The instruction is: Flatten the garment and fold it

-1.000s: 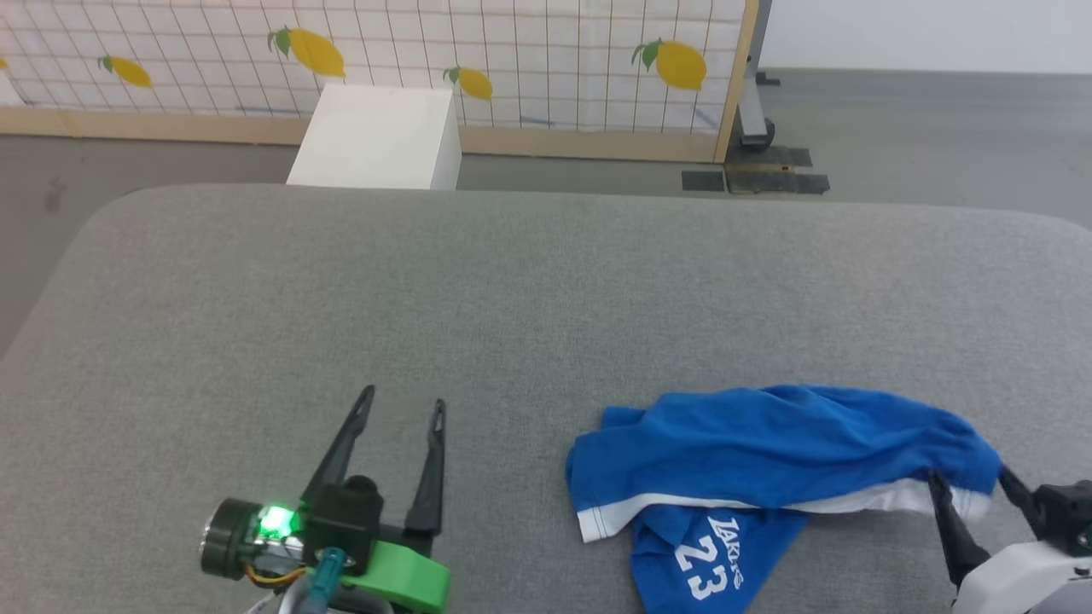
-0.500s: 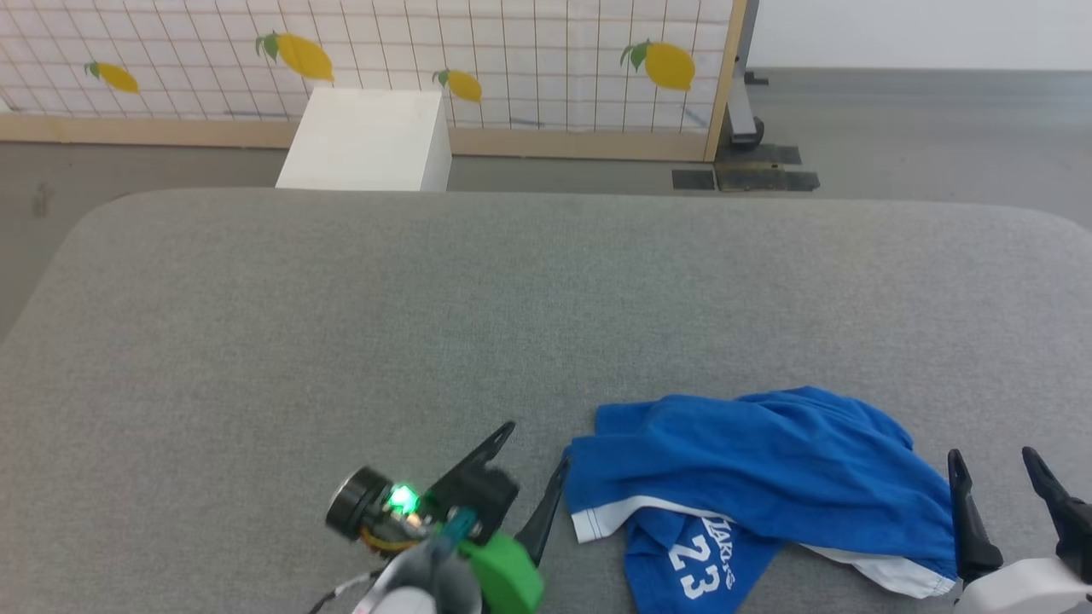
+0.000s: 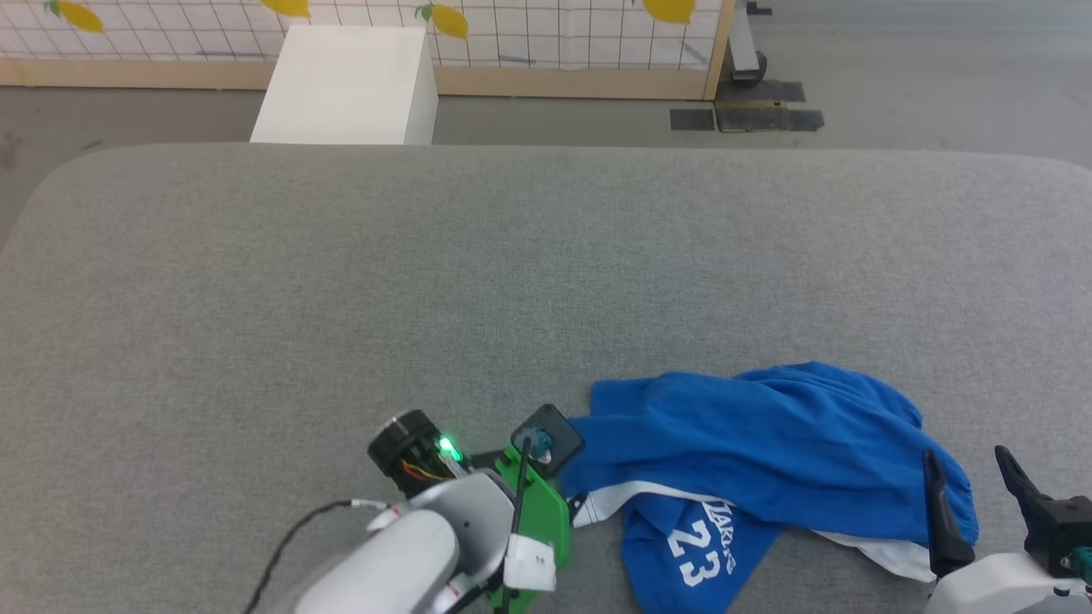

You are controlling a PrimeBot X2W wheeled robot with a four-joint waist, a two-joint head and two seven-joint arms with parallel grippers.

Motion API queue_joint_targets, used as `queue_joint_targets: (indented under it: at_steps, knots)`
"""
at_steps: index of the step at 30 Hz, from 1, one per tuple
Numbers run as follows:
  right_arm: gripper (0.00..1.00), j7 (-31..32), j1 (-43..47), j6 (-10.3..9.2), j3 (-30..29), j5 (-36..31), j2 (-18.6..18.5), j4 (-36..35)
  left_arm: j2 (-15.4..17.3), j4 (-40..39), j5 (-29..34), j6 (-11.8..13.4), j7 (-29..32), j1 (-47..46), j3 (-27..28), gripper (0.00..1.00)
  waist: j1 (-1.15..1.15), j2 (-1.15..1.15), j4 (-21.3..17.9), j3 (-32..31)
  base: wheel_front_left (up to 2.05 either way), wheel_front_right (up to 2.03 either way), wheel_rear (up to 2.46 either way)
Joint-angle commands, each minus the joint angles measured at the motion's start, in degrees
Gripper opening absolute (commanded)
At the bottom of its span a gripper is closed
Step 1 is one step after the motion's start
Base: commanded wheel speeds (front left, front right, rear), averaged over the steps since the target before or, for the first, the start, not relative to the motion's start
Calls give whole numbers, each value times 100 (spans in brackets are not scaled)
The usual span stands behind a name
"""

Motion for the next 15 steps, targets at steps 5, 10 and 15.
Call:
queue_joint_targets:
  at_steps: [5,10,15]
  knots:
    - [100,-96,-221,-9,39,-59,52,85,197,-3,-384,-20,166,-381,-326,100,0,0,-121,194,0,0,0]
    - [100,-136,-339,-9,58,-67,66,136,231,273,-507,-20,175,-584,-574,100,0,0,-221,353,0,0,0]
    - [100,-155,-418,-9,90,-75,74,175,190,689,-498,-20,103,-707,-775,100,0,0,-318,495,0,0,0]
